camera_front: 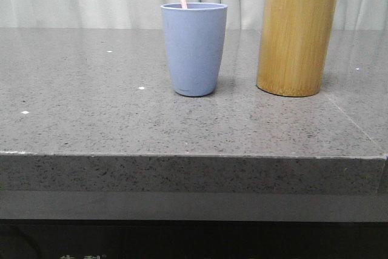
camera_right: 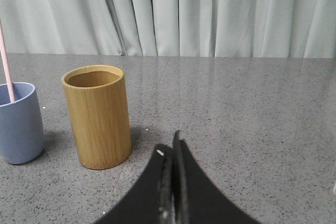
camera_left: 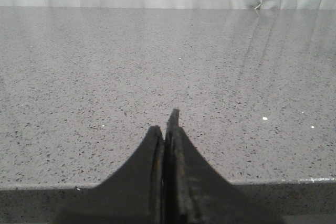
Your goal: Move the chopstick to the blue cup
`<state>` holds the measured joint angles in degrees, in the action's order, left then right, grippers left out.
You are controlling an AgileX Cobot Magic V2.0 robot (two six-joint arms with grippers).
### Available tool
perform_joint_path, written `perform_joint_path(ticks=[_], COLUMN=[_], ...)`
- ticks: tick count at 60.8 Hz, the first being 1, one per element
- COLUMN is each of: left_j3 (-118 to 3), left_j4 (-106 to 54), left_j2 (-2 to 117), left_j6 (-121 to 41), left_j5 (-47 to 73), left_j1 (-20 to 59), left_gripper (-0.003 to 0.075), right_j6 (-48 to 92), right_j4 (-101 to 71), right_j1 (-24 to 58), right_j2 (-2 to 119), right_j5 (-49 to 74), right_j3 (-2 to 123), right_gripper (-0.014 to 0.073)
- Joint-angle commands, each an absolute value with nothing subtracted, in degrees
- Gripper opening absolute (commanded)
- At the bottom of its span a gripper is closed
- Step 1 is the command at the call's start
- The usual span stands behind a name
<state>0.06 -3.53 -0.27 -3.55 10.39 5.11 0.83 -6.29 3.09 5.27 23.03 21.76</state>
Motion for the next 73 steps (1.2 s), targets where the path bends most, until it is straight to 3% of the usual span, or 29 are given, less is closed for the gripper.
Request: perform_joint_path(ticks=[1, 25, 46, 73], left_j3=[0.6, 0.6, 0.6, 0.6], left_j4=[-4.1, -4.1, -4.1, -4.1], left_j2=[-1.7, -1.7, -1.7, -1.7], left_j6=[-3.1, -3.1, -3.1, -3.1], left_j5=[5.2, 5.2, 5.2, 5.2], left_j1=[5.1, 5.1, 5.1, 5.1], left_gripper=[-0.0019, -0.0019, -0.0019, -0.0019], right_j6=[1.2, 1.2, 1.2, 1.2], right_j4=[-6.4, -6.4, -6.3, -7.1], right_j1=[2.7, 2.7, 2.7, 2.7], right_j2=[5.9, 5.9, 5.1, -1.9], right_j5=[18.7, 17.9, 4.4, 6.6], right_j3=[23.2, 22.5, 4.7, -1.3], right_gripper=[-0.0117, -0.0117, -0.0117, -0.0117])
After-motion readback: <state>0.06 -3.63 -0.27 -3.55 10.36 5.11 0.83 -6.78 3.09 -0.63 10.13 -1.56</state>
